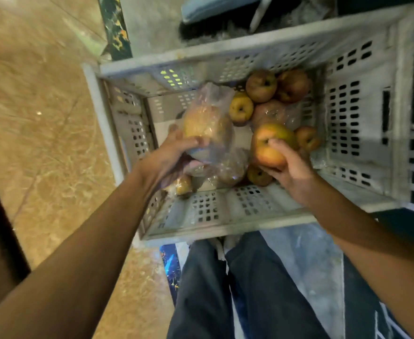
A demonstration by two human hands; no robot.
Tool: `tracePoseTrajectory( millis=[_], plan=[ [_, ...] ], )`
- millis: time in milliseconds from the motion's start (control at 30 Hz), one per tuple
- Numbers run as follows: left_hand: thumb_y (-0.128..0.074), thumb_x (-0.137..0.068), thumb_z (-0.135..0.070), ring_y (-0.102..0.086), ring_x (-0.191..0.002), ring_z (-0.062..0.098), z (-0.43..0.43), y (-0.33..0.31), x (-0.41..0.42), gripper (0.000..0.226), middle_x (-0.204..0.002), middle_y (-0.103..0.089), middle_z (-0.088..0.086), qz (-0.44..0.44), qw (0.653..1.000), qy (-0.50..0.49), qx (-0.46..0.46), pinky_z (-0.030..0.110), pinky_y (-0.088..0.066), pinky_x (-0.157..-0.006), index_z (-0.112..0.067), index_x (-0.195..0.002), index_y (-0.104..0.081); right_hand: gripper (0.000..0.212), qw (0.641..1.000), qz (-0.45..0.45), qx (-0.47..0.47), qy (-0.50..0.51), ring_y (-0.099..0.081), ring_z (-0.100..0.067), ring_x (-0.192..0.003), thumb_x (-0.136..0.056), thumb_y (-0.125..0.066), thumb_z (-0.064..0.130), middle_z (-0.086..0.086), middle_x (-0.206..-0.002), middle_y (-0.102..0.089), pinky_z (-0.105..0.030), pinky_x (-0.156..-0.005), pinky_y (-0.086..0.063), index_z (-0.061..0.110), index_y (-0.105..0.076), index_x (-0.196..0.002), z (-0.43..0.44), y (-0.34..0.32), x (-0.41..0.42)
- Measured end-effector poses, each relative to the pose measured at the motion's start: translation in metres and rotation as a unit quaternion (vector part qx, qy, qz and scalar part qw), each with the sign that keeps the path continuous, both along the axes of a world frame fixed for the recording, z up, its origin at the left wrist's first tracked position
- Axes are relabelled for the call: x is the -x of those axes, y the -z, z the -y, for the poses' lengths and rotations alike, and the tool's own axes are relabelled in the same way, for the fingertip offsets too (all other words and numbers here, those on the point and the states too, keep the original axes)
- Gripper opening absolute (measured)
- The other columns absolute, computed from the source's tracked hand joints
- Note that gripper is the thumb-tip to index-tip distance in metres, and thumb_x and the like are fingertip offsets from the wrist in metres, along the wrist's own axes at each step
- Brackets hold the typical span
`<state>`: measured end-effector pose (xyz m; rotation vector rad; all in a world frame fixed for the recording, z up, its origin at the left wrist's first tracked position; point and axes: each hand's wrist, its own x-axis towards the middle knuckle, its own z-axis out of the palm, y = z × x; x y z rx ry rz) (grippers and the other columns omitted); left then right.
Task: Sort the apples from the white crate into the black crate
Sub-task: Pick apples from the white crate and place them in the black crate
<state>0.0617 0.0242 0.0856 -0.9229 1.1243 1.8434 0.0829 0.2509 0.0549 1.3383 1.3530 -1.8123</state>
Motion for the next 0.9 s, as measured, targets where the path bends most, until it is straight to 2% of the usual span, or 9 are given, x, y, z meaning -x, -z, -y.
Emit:
tracePoseTrajectory(
  millis=[100,167,367,433,500,600,700,767,900],
  plan=[
    [-0.082,-0.039,-0.005,-0.069,-0.063,0.013,0.016,-0.050,-0.025,0.051,-0.072,-0.070,0.005,0.012,0.998,-0.018,-0.063,0.025,-0.059,-0.058,-0.001,-0.086,-0.063,0.100,0.992,0.002,0.126,0.010,-0.064,-0.019,-0.107,-0.037,-0.091,0.040,-0.002,-0.122,-0.063,-0.032,-0.068,-0.058,0.023,-0.050,-0.127,0.013,-0.053,-0.001],
    [-0.094,-0.027,-0.020,-0.071,-0.072,0.019,0.024,-0.082,-0.040,0.060,-0.079,-0.072,0.011,0.016,0.993,-0.026,-0.110,0.033,-0.060,-0.071,-0.002,-0.079,-0.068,0.084,0.983,-0.009,0.184,0.000,-0.069,-0.020,-0.094,-0.037,-0.091,0.041,-0.002,-0.104,-0.071,-0.032,-0.072,-0.059,0.022,-0.059,-0.112,0.021,-0.086,-0.004],
    [-0.093,-0.032,-0.047,-0.068,-0.091,0.031,0.030,-0.148,-0.057,0.109,-0.113,-0.065,0.016,0.012,0.975,-0.140,-0.174,0.044,-0.059,-0.074,-0.016,-0.129,-0.053,0.085,0.957,-0.019,0.286,0.039,-0.069,-0.029,-0.095,-0.024,-0.093,0.027,-0.012,-0.101,-0.072,-0.042,-0.079,-0.058,0.012,-0.065,-0.103,0.037,-0.159,-0.008],
    [-0.092,-0.036,-0.048,-0.067,-0.090,0.030,0.028,-0.166,-0.058,0.096,-0.108,-0.067,0.017,0.016,0.964,-0.187,-0.187,0.046,-0.057,-0.077,-0.011,-0.119,-0.061,0.080,0.955,-0.019,0.292,0.036,-0.071,-0.028,-0.087,-0.022,-0.094,0.026,-0.012,-0.097,-0.073,-0.039,-0.071,-0.059,0.012,-0.068,-0.096,0.038,-0.178,-0.010],
    [-0.090,-0.038,-0.046,-0.069,-0.083,0.034,0.024,-0.186,-0.058,0.087,-0.101,-0.068,0.021,0.063,0.937,-0.276,-0.203,0.045,-0.060,-0.066,-0.003,-0.109,-0.066,0.080,0.955,-0.023,0.294,0.027,-0.071,-0.030,-0.087,-0.021,-0.093,0.028,-0.012,-0.098,-0.073,-0.035,-0.070,-0.059,0.014,-0.069,-0.096,0.037,-0.194,-0.013],
    [-0.071,-0.049,-0.056,-0.070,-0.071,0.032,0.015,-0.210,-0.058,0.094,-0.094,-0.069,0.022,0.135,0.899,-0.372,-0.189,0.032,-0.058,-0.048,-0.002,-0.124,-0.055,0.080,0.949,-0.001,0.309,0.059,-0.070,-0.036,-0.084,-0.030,-0.090,0.031,-0.017,-0.098,-0.072,-0.033,-0.063,-0.060,0.010,-0.064,-0.103,0.039,-0.219,-0.018],
    [-0.071,-0.055,-0.059,-0.070,-0.069,0.028,0.013,-0.225,-0.059,0.095,-0.101,-0.067,0.018,0.179,0.860,-0.433,-0.202,0.028,-0.058,-0.051,-0.002,-0.129,-0.052,0.072,0.930,0.053,0.344,0.118,-0.070,-0.026,-0.072,-0.056,-0.069,0.048,-0.016,-0.098,-0.069,-0.023,-0.049,-0.056,0.004,-0.057,-0.112,0.039,-0.240,-0.026],
    [-0.071,-0.062,-0.061,-0.071,-0.069,0.029,0.014,-0.231,-0.063,0.090,-0.106,-0.067,0.018,0.206,0.839,-0.462,-0.200,0.029,-0.059,-0.053,0.000,-0.125,-0.054,0.078,0.909,0.063,0.383,0.151,-0.068,-0.020,-0.067,-0.058,-0.063,0.054,-0.012,-0.106,-0.067,-0.018,-0.044,-0.052,0.002,-0.055,-0.116,0.038,-0.248,-0.034],
    [-0.074,-0.063,-0.060,-0.070,-0.070,0.032,0.017,-0.246,-0.073,0.085,-0.103,-0.067,0.021,0.243,0.822,-0.479,-0.191,0.031,-0.059,-0.054,0.003,-0.116,-0.056,0.088,0.867,0.051,0.459,0.188,-0.069,-0.025,-0.067,-0.043,-0.084,0.036,-0.015,-0.110,-0.066,-0.023,-0.045,-0.055,-0.005,-0.056,-0.116,0.036,-0.255,-0.051]
  ],
)
